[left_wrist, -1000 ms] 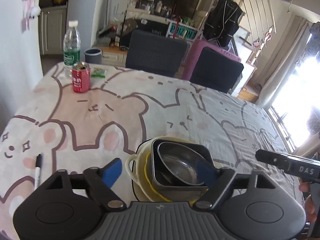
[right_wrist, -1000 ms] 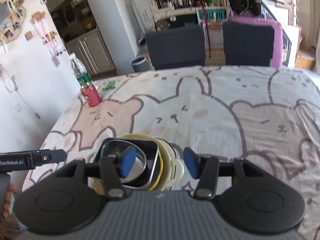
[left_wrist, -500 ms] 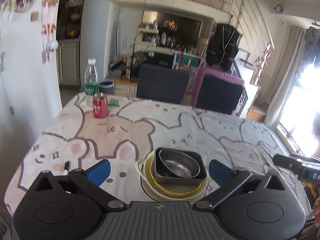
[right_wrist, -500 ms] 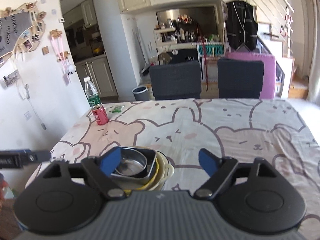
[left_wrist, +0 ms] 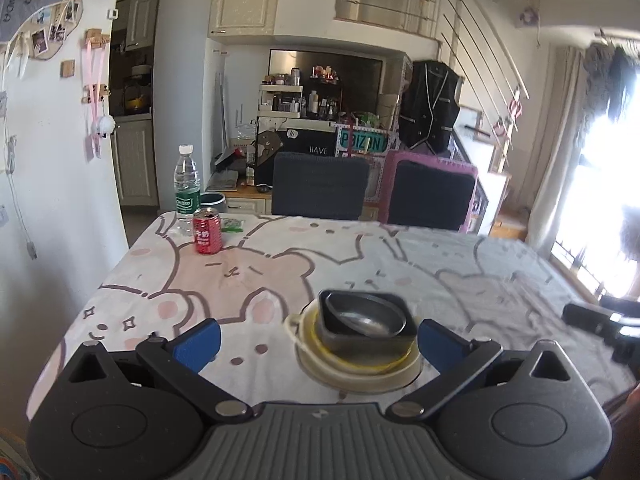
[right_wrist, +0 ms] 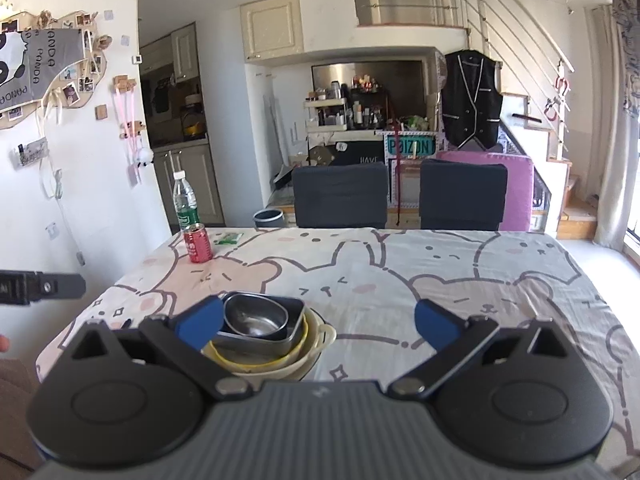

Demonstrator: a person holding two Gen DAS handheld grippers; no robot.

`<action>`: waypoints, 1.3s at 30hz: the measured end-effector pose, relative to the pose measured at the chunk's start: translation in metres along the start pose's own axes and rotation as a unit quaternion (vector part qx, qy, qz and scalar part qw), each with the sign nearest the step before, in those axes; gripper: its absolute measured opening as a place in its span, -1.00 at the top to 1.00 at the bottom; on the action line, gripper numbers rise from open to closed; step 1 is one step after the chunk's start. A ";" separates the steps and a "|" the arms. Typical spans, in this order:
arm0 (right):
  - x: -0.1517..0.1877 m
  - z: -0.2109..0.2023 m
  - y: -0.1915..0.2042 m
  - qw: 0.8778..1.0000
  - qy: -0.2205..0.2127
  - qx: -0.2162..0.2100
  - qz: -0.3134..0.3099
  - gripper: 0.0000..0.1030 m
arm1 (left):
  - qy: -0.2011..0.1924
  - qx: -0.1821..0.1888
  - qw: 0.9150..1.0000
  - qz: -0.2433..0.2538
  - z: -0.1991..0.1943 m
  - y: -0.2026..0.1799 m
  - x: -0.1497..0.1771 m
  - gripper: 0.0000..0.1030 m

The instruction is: Organize plates and bowls

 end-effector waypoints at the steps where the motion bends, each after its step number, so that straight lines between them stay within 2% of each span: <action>1: 0.003 -0.003 0.002 1.000 -0.003 0.001 -0.001 -0.99 | 0.000 0.002 1.000 0.000 0.000 0.001 0.004 -1.00; 10: 0.040 -0.008 0.014 1.000 -0.009 0.025 0.003 -0.99 | -0.002 0.007 1.000 0.006 0.001 0.009 0.035 -1.00; 19: 0.066 -0.005 0.022 0.999 -0.016 0.043 -0.016 -0.99 | -0.006 -0.004 0.999 0.052 0.006 0.001 0.053 -1.00; 39: 0.077 0.006 0.025 0.999 -0.008 0.040 -0.014 -0.99 | 0.001 -0.019 0.998 0.061 0.013 0.008 0.064 -1.00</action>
Point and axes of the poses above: each gripper's, at about its wrist camera, not at the fingertips, and z roughly the way its jaws point, y to its left, x to its underside, the point moved 3 cm from there along z, roughly the way its jaws point, and after that the axes turned 6 degrees about -y, right-handed, at the moved point
